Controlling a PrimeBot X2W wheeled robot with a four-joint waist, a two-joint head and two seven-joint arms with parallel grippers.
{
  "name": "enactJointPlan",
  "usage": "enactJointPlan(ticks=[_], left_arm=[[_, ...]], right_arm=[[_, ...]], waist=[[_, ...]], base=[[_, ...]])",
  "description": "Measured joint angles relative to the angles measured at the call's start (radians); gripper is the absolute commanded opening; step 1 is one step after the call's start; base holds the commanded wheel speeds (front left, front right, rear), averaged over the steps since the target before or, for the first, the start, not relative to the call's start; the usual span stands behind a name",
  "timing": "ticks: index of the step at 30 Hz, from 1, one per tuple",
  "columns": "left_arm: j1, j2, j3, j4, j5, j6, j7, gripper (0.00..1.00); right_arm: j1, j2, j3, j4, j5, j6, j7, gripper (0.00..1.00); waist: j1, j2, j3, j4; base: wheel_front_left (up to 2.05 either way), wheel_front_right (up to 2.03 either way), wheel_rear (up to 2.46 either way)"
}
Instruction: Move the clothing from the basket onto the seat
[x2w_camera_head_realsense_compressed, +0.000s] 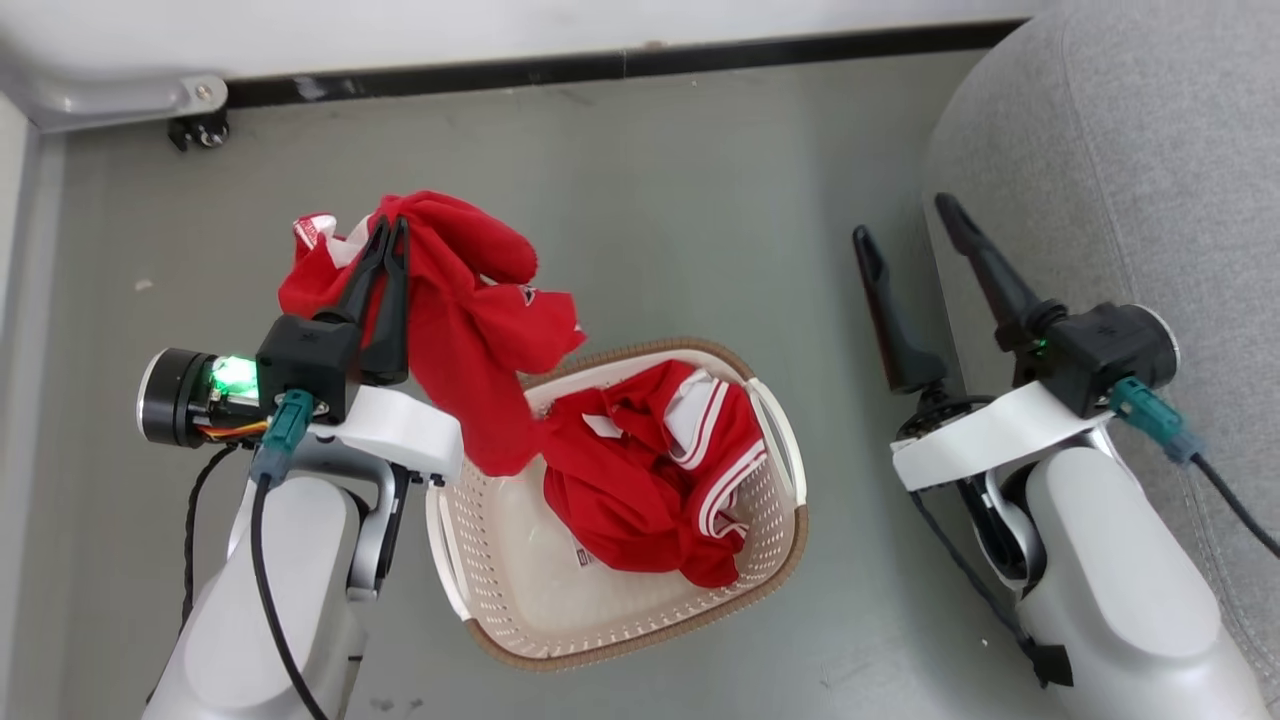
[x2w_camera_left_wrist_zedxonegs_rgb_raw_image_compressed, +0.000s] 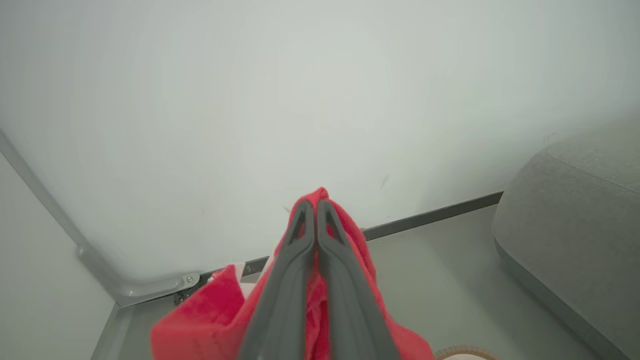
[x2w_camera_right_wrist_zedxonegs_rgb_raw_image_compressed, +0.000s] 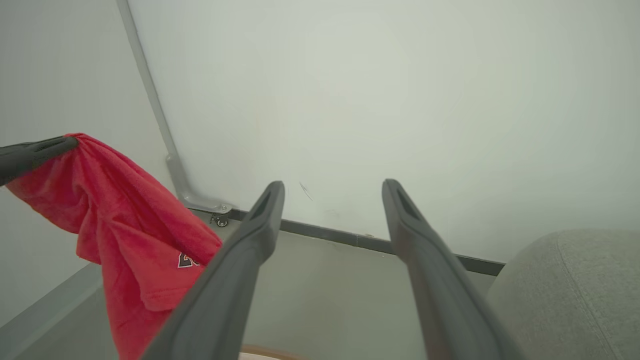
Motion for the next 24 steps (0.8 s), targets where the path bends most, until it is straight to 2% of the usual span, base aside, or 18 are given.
enactJointPlan(ticks=[13, 24], left_arm=[[0.072, 0.031, 0.002, -0.048, -0.053, -0.070, -0.003, 0.00], [0.116, 0.061, -0.017, -0.094, -0.065, -0.123, 0.016, 0.00]], right_arm=[[0.037, -0.053, 0.129, 0.015, 0.004, 0.000, 0.035, 1.00], [0.083, -0.066, 0.269, 0.020, 0.083, 0.000, 0.079, 1.00]], waist=[[0.0000, 0.0000, -0.107, 0.022], [0.0000, 0.0000, -0.200, 0.042]], base=[[0.00, 0.00, 0.00], [0.00, 0.00, 0.00]])
